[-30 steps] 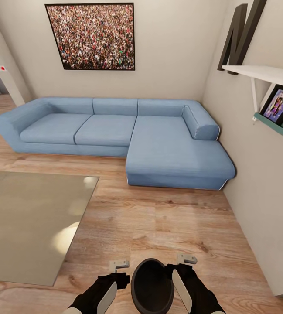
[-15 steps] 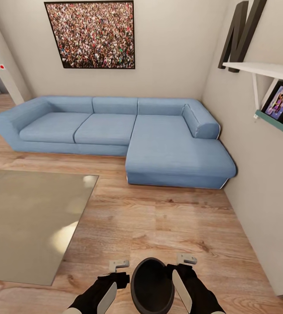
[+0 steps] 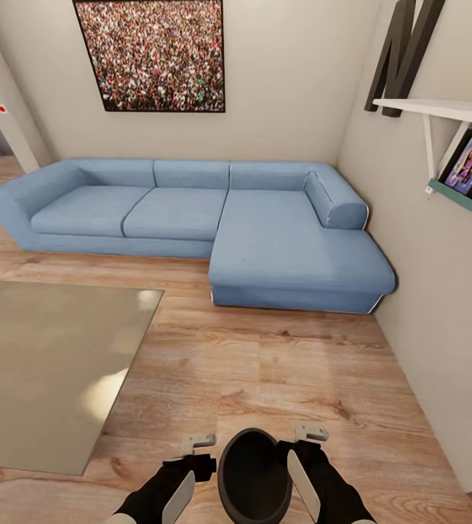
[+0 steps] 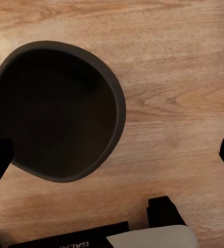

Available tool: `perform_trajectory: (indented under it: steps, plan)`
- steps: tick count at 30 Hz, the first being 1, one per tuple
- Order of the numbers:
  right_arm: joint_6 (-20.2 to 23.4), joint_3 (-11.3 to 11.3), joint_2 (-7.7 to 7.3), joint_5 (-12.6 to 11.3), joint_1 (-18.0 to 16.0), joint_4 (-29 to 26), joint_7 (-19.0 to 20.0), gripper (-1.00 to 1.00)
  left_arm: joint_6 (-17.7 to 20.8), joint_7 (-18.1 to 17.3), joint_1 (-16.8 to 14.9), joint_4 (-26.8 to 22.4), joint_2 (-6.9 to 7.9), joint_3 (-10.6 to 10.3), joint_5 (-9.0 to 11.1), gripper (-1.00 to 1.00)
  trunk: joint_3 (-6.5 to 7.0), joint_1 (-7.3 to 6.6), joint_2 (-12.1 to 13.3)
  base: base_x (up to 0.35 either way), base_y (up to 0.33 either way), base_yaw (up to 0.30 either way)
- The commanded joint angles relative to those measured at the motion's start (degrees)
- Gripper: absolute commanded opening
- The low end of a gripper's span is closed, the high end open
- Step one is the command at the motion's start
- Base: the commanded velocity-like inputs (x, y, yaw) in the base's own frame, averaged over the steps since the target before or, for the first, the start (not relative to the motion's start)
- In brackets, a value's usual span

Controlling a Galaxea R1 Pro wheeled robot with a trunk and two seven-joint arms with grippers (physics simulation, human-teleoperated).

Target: Place each of the two pumpkins and all three candles from the living room inside a cabinet in the living room (use any cabinet), then make sure every cabinet is closed, and position the cauldron so it is next to a table in the living room.

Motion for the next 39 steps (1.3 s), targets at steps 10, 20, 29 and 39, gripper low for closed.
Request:
perform_trajectory:
  steps: [10,20,29,39]
  plan:
    - [0.24,0.19,0.0,-0.52,-0.02,-0.08,-0.21,1.0,0.3,0.39,0.0,-0.09,0.0,-0.18,0.34,1.0,-1.85,2.2,-4.05,0.0,0.0,0.0]
    - [0.34,0.21,0.0,-0.52,-0.02,-0.08,-0.18,1.0,2.4,0.11,-0.04,-0.92,0.0,-0.31,0.46,1.0,-3.64,4.4,-8.06,0.0,0.0,0.0]
    - [0.68,0.15,0.0,-0.46,-0.07,2.07,-0.18,1.0,9.23,0.27,-0.04,-4.58,0.0,-0.41,0.95,1.0,-5.26,6.37,-11.67,0.0,0.0,0.0]
    - [0.64,0.13,0.0,-0.43,-0.08,3.14,-0.18,1.0,9.07,0.26,-0.04,-5.16,0.0,-0.4,1.13,1.0,-7.06,8.57,-15.68,0.0,0.0,0.0]
